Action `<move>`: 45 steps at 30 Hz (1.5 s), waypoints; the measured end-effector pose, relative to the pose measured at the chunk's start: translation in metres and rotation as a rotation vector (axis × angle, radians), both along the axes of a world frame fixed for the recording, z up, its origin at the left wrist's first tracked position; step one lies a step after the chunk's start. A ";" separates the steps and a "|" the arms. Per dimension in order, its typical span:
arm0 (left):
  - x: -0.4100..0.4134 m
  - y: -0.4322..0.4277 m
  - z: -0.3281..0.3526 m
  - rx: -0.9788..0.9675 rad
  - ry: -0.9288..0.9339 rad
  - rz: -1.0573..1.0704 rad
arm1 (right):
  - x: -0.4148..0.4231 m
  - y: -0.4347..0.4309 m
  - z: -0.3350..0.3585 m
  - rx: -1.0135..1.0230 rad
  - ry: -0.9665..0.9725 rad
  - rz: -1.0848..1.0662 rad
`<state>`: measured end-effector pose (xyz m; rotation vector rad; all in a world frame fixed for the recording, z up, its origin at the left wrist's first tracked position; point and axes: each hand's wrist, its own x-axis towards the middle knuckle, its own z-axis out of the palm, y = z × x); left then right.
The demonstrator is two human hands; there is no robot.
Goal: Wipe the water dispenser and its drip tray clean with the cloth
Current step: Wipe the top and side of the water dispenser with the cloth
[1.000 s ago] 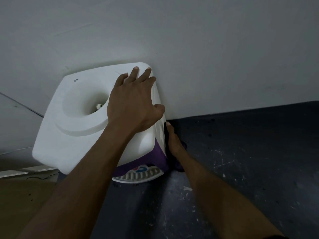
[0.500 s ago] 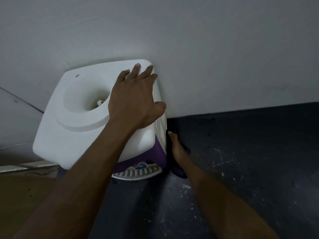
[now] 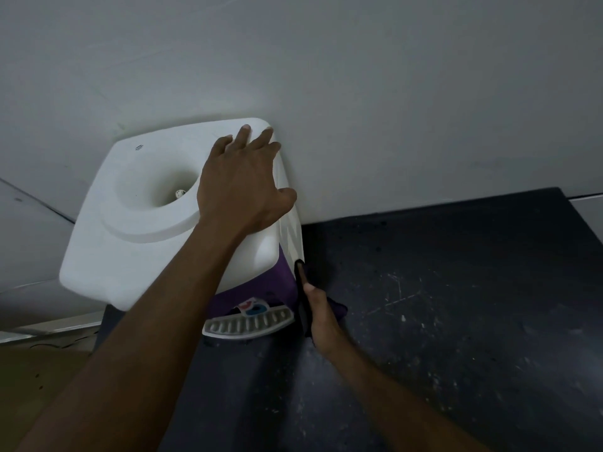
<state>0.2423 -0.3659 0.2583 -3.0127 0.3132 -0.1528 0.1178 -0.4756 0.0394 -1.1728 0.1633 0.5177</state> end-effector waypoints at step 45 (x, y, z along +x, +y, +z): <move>0.002 0.000 -0.004 -0.058 -0.040 -0.013 | 0.035 0.019 0.038 -0.032 -0.082 -0.105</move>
